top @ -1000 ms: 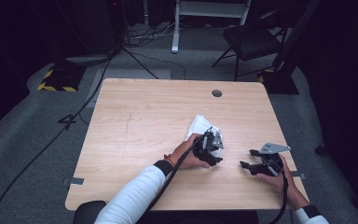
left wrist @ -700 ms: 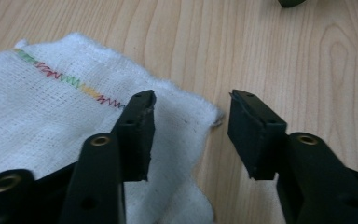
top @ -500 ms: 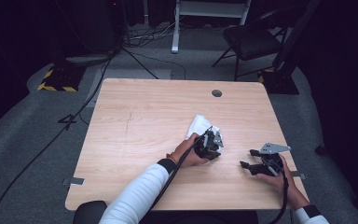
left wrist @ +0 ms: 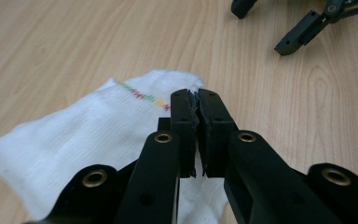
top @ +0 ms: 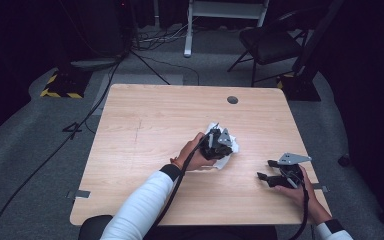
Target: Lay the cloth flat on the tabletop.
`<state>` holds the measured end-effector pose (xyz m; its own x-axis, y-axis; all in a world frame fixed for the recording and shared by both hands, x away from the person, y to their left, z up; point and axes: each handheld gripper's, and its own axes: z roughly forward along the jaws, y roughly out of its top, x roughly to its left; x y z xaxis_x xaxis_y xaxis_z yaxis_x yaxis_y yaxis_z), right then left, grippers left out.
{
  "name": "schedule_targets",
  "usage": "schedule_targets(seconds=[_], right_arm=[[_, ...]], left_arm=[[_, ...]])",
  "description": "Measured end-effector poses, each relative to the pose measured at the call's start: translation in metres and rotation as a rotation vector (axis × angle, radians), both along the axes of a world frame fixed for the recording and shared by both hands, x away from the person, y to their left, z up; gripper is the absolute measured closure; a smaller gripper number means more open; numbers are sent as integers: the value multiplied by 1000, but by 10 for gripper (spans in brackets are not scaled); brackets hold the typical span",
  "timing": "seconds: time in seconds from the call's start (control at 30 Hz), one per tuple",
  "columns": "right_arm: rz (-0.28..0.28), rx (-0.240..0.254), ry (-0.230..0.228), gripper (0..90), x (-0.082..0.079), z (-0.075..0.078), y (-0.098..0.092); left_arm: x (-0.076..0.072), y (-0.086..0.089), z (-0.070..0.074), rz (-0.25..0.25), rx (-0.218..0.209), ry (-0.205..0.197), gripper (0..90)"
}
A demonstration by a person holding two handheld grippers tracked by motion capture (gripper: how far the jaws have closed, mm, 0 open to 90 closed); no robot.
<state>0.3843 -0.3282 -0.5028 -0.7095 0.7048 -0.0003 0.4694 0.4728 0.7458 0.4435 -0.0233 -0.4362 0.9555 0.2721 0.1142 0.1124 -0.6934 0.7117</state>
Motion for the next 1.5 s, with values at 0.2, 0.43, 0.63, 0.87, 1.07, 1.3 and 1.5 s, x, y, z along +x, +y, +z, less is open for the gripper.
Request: schedule_targets(seconds=[0.2,0.43,0.63,0.87,1.07,1.3,1.5], right_arm=[[8,-9,6,283,2,1,2],[35,-36,-8,351,4,4,10],[105,-25,-52,397,13,18,40],[200,2,-68,451,22,26,85],[289,-21,-62,508,25,22,125],[309,-57,-40,612,37,7,139],[300,-54,-34,774,41,6,131]], left_arm=[[5,33,11,60,-49,-10,859],[10,76,19,141,-63,-37,859],[13,114,14,215,-51,-29,859],[14,142,2,269,-63,-3,859],[14,160,-8,301,-27,2,859],[15,173,-21,327,-14,26,859],[16,177,-31,333,33,47,859]])
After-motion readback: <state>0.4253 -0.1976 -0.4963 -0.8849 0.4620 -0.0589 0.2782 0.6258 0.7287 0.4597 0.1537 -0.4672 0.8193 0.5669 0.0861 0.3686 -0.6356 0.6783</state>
